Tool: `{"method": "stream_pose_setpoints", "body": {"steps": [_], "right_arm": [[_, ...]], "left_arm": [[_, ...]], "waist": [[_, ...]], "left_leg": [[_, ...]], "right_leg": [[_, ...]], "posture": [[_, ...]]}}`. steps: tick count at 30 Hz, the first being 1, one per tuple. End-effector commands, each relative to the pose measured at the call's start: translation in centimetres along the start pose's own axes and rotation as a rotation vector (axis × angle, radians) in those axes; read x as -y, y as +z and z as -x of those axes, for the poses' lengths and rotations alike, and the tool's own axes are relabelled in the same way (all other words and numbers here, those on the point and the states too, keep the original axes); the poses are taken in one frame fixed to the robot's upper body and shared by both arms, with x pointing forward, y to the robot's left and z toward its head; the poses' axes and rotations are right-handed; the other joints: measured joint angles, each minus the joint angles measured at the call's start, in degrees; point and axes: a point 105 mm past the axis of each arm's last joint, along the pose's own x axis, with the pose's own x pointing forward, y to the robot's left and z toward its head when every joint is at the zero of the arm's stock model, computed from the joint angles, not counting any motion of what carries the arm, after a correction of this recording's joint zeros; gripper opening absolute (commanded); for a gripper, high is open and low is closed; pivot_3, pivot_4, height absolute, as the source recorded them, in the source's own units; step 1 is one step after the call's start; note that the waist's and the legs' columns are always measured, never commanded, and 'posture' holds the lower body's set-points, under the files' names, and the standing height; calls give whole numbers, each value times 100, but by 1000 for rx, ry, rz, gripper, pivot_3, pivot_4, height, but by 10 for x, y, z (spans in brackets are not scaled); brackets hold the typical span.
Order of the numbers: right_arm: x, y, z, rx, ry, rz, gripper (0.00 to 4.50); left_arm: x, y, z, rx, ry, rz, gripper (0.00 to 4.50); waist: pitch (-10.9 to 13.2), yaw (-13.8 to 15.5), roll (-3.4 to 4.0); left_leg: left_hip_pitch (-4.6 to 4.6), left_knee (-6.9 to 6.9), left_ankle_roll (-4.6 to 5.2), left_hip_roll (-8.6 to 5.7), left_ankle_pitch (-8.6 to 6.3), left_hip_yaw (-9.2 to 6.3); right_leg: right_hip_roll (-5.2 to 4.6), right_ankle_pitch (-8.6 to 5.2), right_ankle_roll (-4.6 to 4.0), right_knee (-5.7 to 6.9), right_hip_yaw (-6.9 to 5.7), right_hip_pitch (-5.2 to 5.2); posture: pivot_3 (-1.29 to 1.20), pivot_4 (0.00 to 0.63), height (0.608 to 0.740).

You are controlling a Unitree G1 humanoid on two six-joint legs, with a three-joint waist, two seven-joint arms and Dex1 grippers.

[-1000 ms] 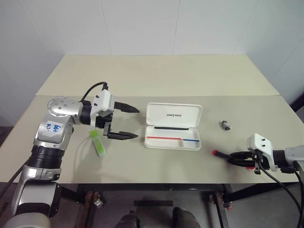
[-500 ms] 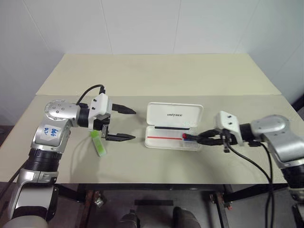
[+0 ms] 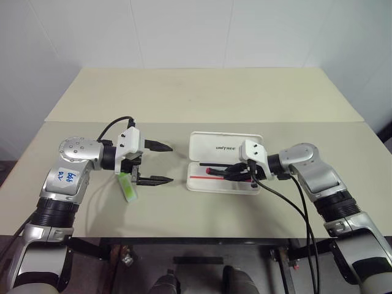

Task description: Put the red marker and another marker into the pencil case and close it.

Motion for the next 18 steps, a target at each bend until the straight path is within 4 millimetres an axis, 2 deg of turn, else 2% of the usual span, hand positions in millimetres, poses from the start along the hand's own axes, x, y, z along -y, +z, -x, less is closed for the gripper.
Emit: {"method": "stream_pose_setpoints", "body": {"steps": [1,7,13,14,18], "right_arm": [[7,7,-2,10,-15,44,569],[17,7,-5,12,-39,66,569],[17,10,-10,19,-29,74,569],[18,11,-11,23,-28,75,1298],[18,26,-11,84,-33,88,2657]], "left_arm": [[-1,12,4,22,23,-48,4500],[0,13,2,29,25,-48,4500],[-1,14,0,36,26,-48,4500],[-2,14,-1,37,26,-48,4500],[-3,15,-1,40,25,-48,4500]], "waist": [[0,-33,0],[0,-105,0],[0,-130,0],[0,-129,0],[0,-128,0]], "left_leg": [[0,1,0,1,0,3],[0,0,-4,2,3,3],[0,-3,-6,4,4,10],[0,-3,-6,5,4,10],[0,-3,-6,8,4,11]], "right_leg": [[0,0,0,5,2,-3],[2,-2,-5,19,4,-10],[4,-3,-5,20,11,-18],[5,-3,-5,20,11,-18],[8,-3,-6,21,13,-19]], "posture": [[0,150,740],[0,150,740],[0,150,740],[0,150,740],[0,150,740]]}}
